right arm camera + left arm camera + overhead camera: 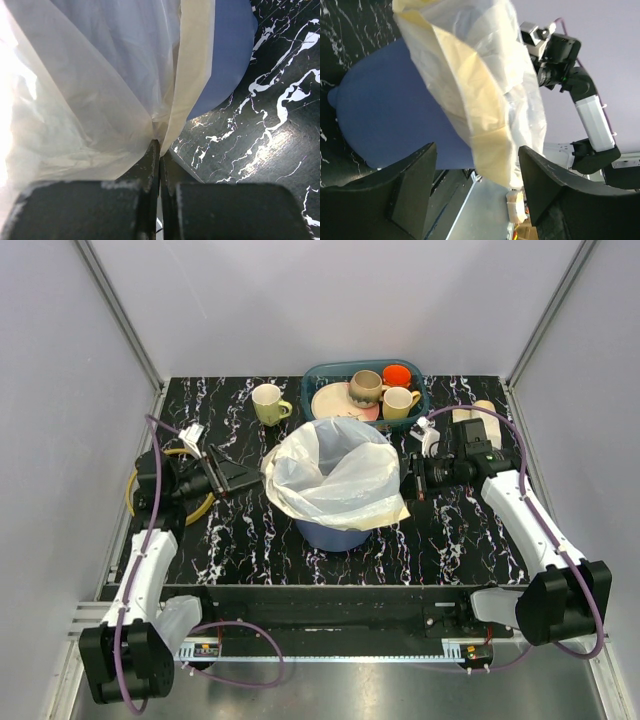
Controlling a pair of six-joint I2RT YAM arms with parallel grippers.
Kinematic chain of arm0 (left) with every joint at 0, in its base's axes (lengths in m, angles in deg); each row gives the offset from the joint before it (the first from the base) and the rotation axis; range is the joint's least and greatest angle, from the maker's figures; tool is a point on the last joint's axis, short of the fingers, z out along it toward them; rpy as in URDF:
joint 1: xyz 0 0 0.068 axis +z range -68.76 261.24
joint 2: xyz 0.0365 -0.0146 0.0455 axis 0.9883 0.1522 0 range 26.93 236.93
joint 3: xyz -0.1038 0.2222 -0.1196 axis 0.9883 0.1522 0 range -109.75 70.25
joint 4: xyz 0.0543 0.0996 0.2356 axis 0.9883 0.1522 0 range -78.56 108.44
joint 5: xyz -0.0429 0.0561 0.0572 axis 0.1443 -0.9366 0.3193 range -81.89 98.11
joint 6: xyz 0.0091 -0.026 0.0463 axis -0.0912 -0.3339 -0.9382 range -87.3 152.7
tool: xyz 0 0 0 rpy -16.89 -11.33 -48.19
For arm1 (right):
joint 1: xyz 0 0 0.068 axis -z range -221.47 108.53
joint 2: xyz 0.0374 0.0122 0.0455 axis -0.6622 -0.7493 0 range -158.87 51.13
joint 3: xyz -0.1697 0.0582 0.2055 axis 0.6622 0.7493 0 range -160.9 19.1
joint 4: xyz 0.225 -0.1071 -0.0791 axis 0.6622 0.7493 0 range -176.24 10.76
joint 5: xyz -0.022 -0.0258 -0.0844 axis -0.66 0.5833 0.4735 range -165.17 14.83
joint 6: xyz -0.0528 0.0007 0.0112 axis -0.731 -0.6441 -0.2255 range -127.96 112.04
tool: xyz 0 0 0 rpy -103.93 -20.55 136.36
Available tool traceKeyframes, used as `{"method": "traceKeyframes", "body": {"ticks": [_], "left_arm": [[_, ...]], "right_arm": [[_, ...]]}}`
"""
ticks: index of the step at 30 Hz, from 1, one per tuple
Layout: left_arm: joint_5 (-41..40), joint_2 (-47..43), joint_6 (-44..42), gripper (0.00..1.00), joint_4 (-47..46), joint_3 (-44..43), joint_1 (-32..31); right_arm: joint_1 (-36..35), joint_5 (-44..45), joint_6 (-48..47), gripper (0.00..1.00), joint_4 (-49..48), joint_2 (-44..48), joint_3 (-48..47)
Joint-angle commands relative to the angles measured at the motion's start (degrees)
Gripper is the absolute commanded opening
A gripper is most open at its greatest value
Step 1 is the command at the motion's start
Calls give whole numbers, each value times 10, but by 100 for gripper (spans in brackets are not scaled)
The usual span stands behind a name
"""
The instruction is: Put the trash bags into the trash bin
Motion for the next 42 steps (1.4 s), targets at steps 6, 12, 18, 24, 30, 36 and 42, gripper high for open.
{"method": "traceKeyframes", "body": {"ticks": [6, 12, 18, 24, 30, 36, 42], "left_arm": [[2, -23, 17, 71, -27, -55, -22], [-38, 22, -28, 62, 37, -22, -34], [-47, 57, 29, 28, -63, 3, -64], [-57, 116, 83, 2, -133, 46, -78], [-79, 182, 121, 0, -246, 55, -110], [-102, 263, 160, 0, -353, 33, -123], [-108, 271, 86, 0, -250, 24, -111]], "right_arm": [[2, -16, 3, 0, -10, 2, 1], [2, -22, 21, 0, -13, -9, 1], [2, -24, 49, 0, -25, -33, 15], [2, -61, 92, 0, -42, -98, 20], [2, -84, 169, 0, -139, -124, 53], [2, -76, 213, 0, -234, -166, 44], [2, -41, 184, 0, -224, -178, 34]]}}
